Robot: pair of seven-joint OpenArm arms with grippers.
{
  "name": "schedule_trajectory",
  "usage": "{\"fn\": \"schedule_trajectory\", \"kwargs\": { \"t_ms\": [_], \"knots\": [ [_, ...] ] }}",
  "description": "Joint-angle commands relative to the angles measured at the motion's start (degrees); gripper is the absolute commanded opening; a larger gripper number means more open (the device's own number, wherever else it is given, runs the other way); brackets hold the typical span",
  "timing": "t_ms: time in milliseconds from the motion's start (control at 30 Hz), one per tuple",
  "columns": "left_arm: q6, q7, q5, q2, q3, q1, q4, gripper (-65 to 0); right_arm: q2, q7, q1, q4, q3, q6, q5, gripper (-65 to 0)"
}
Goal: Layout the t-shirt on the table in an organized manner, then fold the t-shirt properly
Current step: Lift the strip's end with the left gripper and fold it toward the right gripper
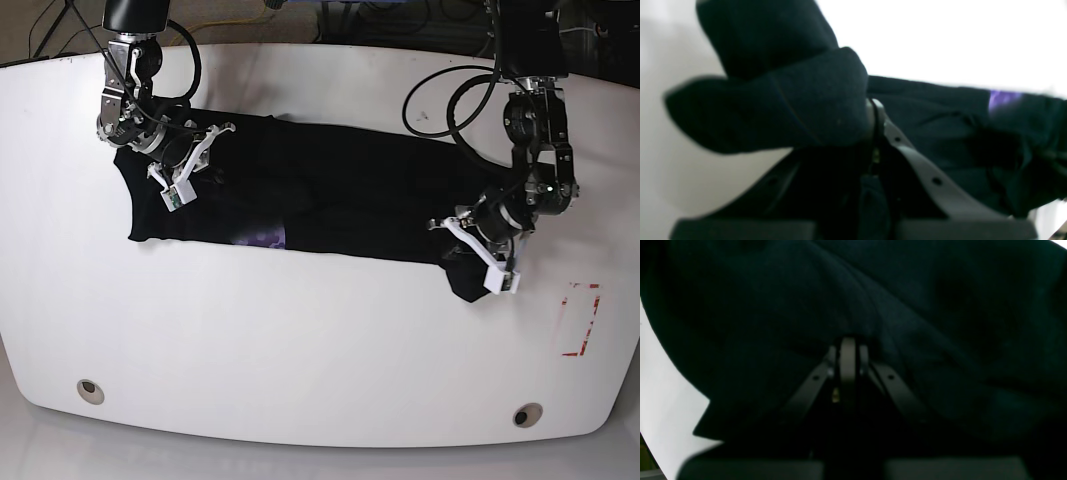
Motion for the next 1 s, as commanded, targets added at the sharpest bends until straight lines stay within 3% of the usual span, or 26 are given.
{"fn": "schedule_trajectory", "kwargs": {
  "t_ms": [0,367,600,967],
  "knots": [
    [-0.3,-1.28,0.37,1.24,2.01,-1.09,2.28,-65.0,0.64,-3.82,-0.21,-0.32,-0.03,-0.99,-3.81,-64.7],
    [-0.3,-1.28,2.31,5.9,9.48,-1.18,2.02,-65.0,0.64,-3.82,-0.12,-0.32,-0.12,-0.99,-3.9,-64.7],
    [-0.3,-1.28,7.58,9.24,11.15,-1.18,-0.09,-65.0,0.2,-3.82,-0.12,-0.32,-0.12,-0.99,-3.81,-64.7],
    [-0.3,-3.47,9.08,10.12,13.96,-1.09,-0.8,-65.0,-0.86,-3.82,-0.12,-0.32,-0.03,-0.99,-4.25,-64.7]
  ]
}}
